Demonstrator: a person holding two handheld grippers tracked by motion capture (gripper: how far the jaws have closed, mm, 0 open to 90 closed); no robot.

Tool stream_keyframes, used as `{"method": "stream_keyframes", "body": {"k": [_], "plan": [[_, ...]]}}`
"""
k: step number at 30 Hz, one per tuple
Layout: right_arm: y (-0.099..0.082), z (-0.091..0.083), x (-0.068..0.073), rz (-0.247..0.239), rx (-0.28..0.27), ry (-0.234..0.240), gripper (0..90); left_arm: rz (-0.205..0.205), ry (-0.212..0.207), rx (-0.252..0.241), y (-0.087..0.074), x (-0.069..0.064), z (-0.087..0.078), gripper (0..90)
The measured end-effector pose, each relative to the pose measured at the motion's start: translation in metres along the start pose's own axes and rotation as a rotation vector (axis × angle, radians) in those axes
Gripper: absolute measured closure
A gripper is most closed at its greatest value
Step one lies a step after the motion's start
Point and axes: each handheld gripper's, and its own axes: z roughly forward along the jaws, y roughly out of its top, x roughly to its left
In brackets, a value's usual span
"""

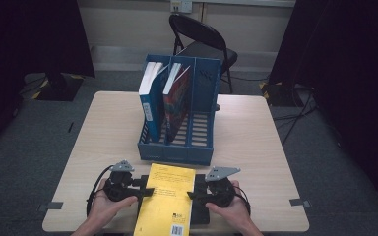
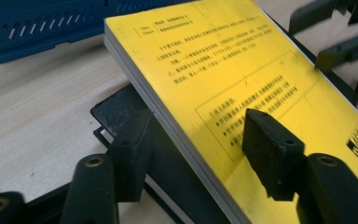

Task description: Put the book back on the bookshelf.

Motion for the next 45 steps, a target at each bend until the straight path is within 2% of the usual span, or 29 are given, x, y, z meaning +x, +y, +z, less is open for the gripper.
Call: {"method": "stream_keyframes", "body": {"k": [2,4,5,14,16,17,18,20,23,28,30,33,34,36,38,40,43,45], "plan": [[0.0,0.003,-0.001,0.017,-0.009,0.013,49.7,-0.027,-0.011,-0.016,0.0,-0.001,0.003,46.0],[0.001,0.004,0.002,0.0,-0.009,-0.004,49.6,0.01,0.002,-0.015,0.001,-0.002,0.004,44.5],[0.001,0.004,0.002,0.0,-0.01,-0.01,49.7,0.014,-0.001,-0.021,0.0,-0.001,0.004,43.6],[0.001,0.004,0.004,0.001,-0.014,-0.024,49.8,-0.011,0.007,-0.035,0.001,-0.001,0.005,43.7],[0.001,0.004,0.004,0.0,-0.012,-0.024,49.8,-0.034,-0.009,-0.032,0.001,0.002,0.003,47.7],[0.001,0.004,0.004,-0.001,-0.013,-0.023,49.7,-0.068,-0.026,-0.04,0.001,0.004,0.003,49.2],[0.001,0.004,0.004,-0.002,-0.013,-0.023,49.7,-0.085,-0.029,-0.039,0.001,0.006,0.002,50.8],[0.0,0.004,0.004,-0.001,-0.013,-0.021,49.6,-0.09,-0.037,-0.047,0.001,0.006,0.001,52.3],[0.0,0.004,0.004,-0.001,-0.013,-0.021,49.7,-0.09,-0.052,-0.059,0.001,0.004,-0.002,52.5],[0.0,0.004,0.004,-0.001,-0.016,-0.02,49.7,-0.088,-0.066,-0.053,-0.001,0.002,-0.005,52.5],[0.0,0.004,0.004,-0.001,-0.016,-0.021,49.6,-0.071,-0.085,-0.067,-0.002,0.001,-0.007,50.0],[0.0,0.004,0.004,-0.001,-0.015,-0.02,49.7,-0.08,-0.11,-0.072,-0.003,-0.001,-0.01,51.8],[0.0,0.004,0.004,-0.001,-0.017,-0.019,49.7,-0.061,-0.114,-0.062,-0.003,-0.002,-0.01,53.4],[0.0,0.004,0.004,0.0,-0.017,-0.019,49.7,-0.069,-0.133,-0.048,-0.005,-0.006,-0.008,53.6],[0.0,0.004,0.003,0.0,-0.017,-0.018,49.7,-0.051,-0.184,-0.022,-0.008,-0.011,-0.004,55.5],[0.0,0.004,0.004,0.001,-0.017,-0.019,49.7,-0.043,-0.167,-0.025,-0.008,-0.019,-0.001,53.7],[0.0,0.004,0.003,0.002,-0.018,-0.018,49.7,-0.038,-0.185,-0.019,-0.004,-0.021,0.005,51.4],[0.0,0.004,0.003,0.002,-0.016,-0.016,49.6,-0.062,-0.214,-0.02,0.0,-0.017,0.01,53.5]]}}
